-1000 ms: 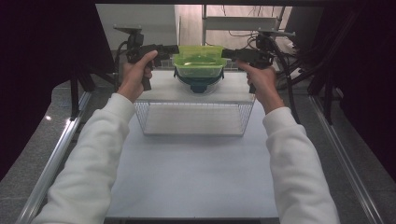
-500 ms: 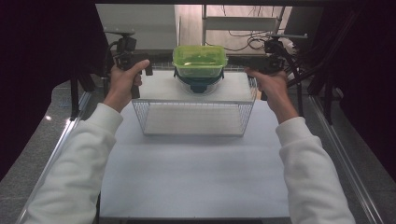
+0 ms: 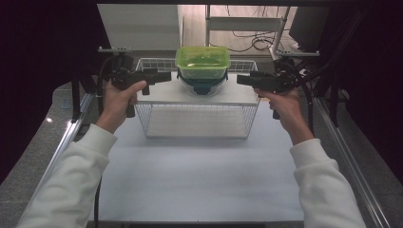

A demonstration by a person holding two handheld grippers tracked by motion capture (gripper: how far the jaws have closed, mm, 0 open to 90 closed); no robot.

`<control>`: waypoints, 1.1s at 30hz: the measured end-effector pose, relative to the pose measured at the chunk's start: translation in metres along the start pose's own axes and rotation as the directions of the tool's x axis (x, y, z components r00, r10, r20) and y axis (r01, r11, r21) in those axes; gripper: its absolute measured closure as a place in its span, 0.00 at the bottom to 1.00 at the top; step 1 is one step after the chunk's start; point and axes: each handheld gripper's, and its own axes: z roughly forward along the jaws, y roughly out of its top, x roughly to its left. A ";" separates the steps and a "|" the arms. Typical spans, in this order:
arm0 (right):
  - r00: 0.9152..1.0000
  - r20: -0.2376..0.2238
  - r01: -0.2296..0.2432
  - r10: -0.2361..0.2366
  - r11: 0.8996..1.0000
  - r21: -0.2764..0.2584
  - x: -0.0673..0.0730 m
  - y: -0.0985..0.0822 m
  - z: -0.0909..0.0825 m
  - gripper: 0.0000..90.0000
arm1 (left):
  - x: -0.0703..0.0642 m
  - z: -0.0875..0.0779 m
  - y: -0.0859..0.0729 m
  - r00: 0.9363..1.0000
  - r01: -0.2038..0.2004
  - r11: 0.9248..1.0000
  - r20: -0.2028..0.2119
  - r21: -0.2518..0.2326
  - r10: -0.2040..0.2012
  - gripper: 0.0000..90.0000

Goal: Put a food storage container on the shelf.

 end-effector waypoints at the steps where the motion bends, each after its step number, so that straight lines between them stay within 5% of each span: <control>1: 1.000 0.000 0.007 -0.007 1.000 -0.002 0.002 -0.003 -0.002 0.26 | -0.001 -0.003 -0.004 1.000 -0.006 1.000 -0.003 -0.002 0.006 0.21; 17: 0.997 -0.011 0.076 -0.076 0.997 0.021 0.016 -0.086 -0.028 0.26 | -0.010 -0.028 -0.100 0.995 -0.049 0.996 -0.079 0.068 0.054 0.22; 26: 0.997 -0.002 0.073 -0.073 0.992 0.102 0.021 -0.149 -0.030 0.27 | -0.012 -0.022 -0.172 0.992 -0.058 0.983 -0.104 0.175 0.077 0.21; 33: 0.998 0.016 0.057 -0.061 0.981 0.186 0.019 -0.193 -0.030 0.27 | -0.016 -0.022 -0.206 0.988 -0.066 0.972 -0.122 0.226 0.095 0.21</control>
